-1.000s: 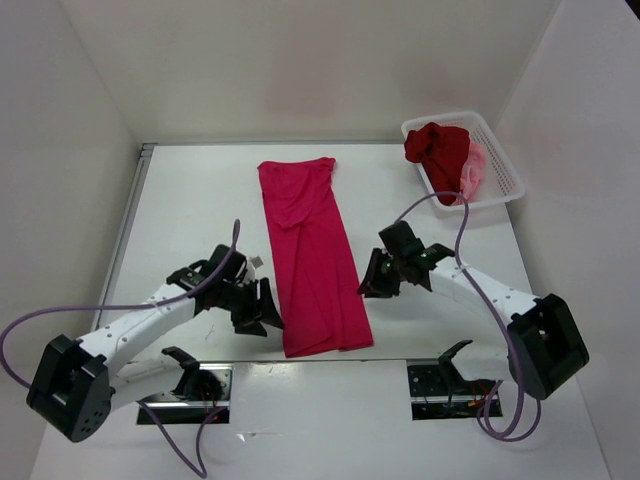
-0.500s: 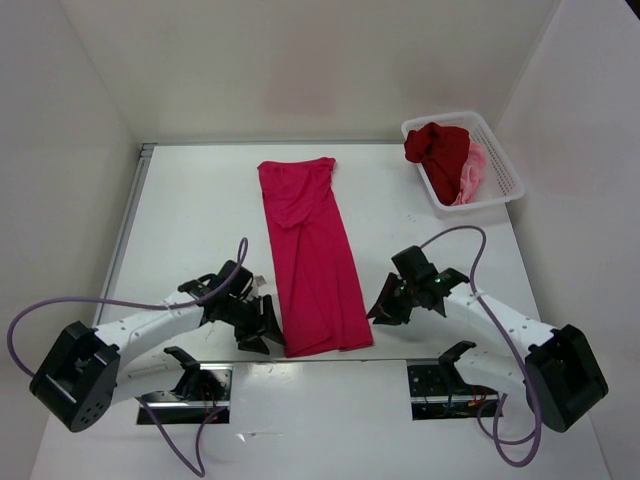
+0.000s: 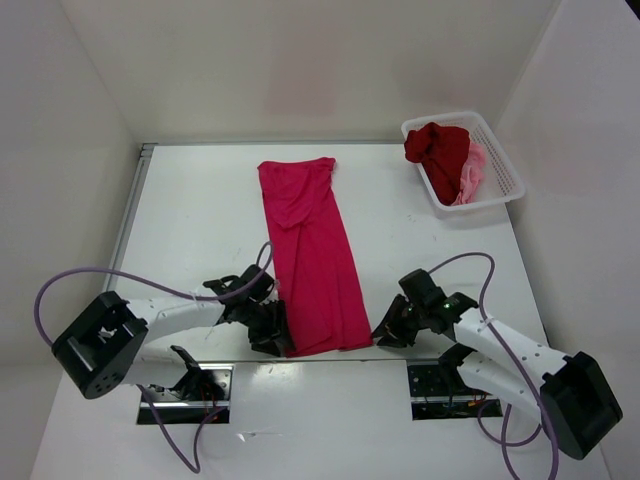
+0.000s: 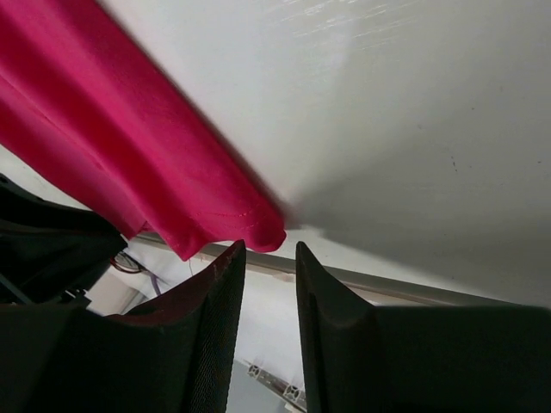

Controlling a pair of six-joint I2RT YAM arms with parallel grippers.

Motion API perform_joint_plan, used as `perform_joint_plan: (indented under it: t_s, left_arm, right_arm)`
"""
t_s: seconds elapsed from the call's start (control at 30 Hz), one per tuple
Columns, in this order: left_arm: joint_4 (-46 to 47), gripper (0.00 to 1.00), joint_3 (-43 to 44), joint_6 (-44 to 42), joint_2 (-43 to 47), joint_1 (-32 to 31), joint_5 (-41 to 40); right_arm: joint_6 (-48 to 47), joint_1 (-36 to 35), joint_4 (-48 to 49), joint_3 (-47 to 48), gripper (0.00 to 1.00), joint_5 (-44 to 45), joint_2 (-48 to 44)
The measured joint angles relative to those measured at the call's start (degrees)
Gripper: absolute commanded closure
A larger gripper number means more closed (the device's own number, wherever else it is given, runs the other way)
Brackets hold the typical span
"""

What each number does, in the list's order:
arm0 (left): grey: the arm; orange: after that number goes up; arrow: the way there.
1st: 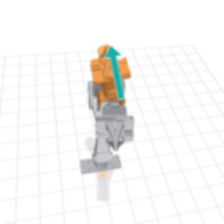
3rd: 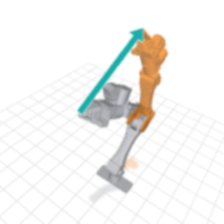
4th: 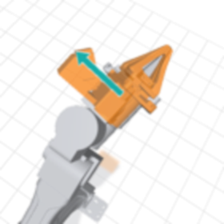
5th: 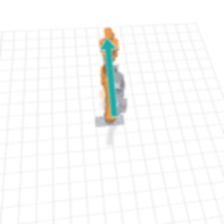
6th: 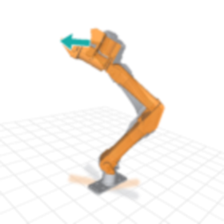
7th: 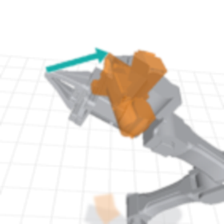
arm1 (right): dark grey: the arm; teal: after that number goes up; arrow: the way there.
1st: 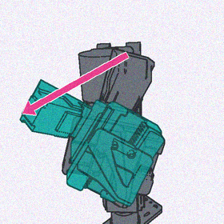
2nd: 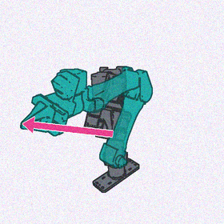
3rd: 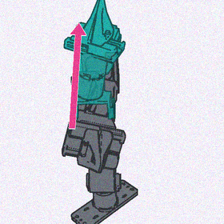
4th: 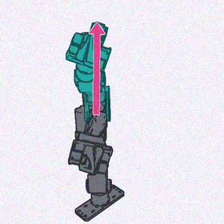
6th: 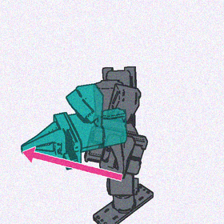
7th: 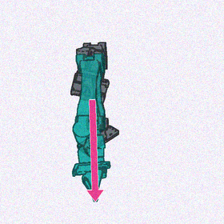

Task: Fold and stack the t-shirts
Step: Grab the bottom of the folded rectangular tshirt with both arms

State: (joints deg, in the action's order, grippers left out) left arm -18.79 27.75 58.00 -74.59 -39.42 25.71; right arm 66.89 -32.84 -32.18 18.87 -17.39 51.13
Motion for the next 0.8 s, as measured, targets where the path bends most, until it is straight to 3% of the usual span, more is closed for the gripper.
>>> perform_joint_plan:
  t_s: [0.37, 0.5, 0.53, 0.67, 0.8]
  left_arm:
    - [2.1, 0.51, 1.1, 2.2, -2.3, -3.2, -0.5]
    - [2.6, 0.62, 1.6, 2.6, -3.0, -4.4, -0.6]
    - [2.6, 0.69, 1.6, 2.7, -3.0, -4.7, -0.6]
    - [2.5, 0.85, 1.8, 3.7, -2.9, -5.4, -0.8]
    - [0.7, 0.90, 2.2, 4.0, -0.6, -5.5, -0.9]
  right_arm:
    - [-0.4, -0.8, 6.0, -0.2, 0.64, -1.1, 7.6]
    - [-0.9, -1.6, 8.3, 0.0, 0.77, -1.5, 9.3]
    - [-1.0, -1.9, 8.6, 0.0, 0.86, -1.5, 9.6]
    - [-0.9, -3.9, 9.1, 1.1, 1.00, -1.1, 11.5]
    - [-1.8, -7.5, 7.7, 6.9, 1.00, -0.2, 14.0]
